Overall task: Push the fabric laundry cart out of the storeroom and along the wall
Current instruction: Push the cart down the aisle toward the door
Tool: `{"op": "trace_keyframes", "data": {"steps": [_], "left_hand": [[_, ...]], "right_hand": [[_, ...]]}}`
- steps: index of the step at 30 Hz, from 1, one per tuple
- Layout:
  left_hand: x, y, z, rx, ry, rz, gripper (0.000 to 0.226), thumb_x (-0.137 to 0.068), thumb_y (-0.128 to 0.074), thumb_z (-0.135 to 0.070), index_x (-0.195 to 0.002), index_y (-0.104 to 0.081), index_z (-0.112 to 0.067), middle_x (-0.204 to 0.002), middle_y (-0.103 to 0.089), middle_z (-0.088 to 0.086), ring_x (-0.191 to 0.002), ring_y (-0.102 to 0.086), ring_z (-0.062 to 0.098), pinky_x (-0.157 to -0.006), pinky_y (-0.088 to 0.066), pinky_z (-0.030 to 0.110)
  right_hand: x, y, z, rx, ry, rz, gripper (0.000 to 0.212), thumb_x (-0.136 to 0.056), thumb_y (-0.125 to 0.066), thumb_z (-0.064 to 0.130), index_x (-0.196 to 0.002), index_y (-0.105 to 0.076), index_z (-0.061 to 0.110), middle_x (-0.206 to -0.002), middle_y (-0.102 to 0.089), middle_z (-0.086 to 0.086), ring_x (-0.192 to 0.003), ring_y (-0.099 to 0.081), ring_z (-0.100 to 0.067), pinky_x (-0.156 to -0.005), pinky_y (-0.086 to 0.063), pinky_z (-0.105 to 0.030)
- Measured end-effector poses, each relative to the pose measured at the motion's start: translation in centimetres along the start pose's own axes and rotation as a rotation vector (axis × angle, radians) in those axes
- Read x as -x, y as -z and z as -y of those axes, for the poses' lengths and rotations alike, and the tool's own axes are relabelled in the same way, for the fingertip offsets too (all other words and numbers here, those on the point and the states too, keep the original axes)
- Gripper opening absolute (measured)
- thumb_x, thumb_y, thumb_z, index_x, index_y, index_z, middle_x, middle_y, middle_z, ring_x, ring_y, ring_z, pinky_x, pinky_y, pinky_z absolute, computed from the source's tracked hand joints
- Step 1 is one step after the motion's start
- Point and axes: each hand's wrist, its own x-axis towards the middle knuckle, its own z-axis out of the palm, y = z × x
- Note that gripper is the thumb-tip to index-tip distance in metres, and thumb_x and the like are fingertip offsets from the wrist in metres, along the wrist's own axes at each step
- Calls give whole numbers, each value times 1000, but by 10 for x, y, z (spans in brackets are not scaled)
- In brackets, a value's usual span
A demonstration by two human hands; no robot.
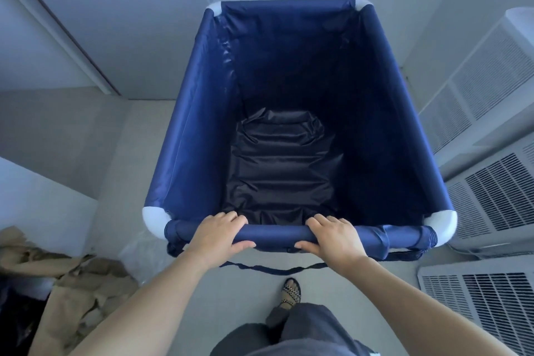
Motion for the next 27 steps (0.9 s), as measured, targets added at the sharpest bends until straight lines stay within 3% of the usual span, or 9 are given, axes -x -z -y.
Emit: {"op": "trace_keyframes", "data": {"steps": [9, 27], "left_hand": [[-68, 37, 24, -29, -27, 197, 40, -90, -43, -57, -115, -43, -25, -110, -50, -3, -101, -49, 21, -81, -35, 35], [-213, 91, 92, -35, -184, 226, 40, -90, -42, -59, -111, -44, -26, -110, -52, -2, -103, -50, 23, -82, -41, 39]], "right_hand": [[-59, 23, -13, 5, -55, 36, 55, -86, -36, 68, -111, -50, 21, -107, -59, 2, -97, -56, -23, -81, -37, -33], [-190, 62, -45, 96, -193, 88, 56, -87, -34, 66, -113, -47, 18, -109, -61, -1, -97, -58, -23, -84, -38, -32]]}}
